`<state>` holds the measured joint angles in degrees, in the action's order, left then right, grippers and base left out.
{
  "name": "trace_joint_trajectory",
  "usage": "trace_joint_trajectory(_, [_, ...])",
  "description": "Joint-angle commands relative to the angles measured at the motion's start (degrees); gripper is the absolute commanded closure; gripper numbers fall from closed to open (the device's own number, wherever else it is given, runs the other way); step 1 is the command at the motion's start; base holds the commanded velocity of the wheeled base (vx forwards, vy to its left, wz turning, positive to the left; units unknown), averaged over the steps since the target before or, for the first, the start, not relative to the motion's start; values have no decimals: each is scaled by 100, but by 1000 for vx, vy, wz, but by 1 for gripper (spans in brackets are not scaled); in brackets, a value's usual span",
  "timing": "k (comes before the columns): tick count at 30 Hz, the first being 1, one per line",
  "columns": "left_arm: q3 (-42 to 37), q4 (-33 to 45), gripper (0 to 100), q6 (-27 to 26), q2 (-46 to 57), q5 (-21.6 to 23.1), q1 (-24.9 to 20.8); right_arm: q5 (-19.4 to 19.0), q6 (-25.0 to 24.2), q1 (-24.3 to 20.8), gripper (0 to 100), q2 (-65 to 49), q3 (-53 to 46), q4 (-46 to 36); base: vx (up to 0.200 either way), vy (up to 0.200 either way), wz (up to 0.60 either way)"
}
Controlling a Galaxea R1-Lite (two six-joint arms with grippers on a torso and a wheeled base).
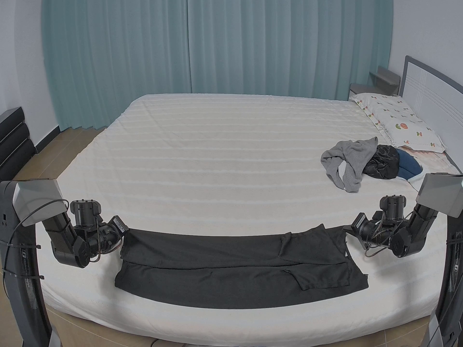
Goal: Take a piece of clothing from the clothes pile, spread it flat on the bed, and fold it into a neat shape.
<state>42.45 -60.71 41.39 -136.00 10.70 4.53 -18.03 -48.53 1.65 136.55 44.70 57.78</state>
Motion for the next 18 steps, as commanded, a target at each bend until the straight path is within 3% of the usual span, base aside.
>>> trace_joint_trajectory(1, [9, -11, 100, 1, -23, 2, 4, -8, 2, 117, 100, -5, 21, 14, 0, 0, 0])
trace_joint_trajectory(12, [-8, -20, 100, 1, -14, 11, -5, -8, 2, 134, 100, 30, 38, 5, 0, 0, 0])
trace_joint_trajectory(13, [-17, -11, 0, 10, -6, 11, -14, -8, 2, 134, 0, 30, 38, 5, 0, 0, 0])
trace_joint_trajectory(18, [-61, -20, 0, 10, 3, 20, -14, -69, -60, 187, 0, -32, -23, 31, 0, 0, 0])
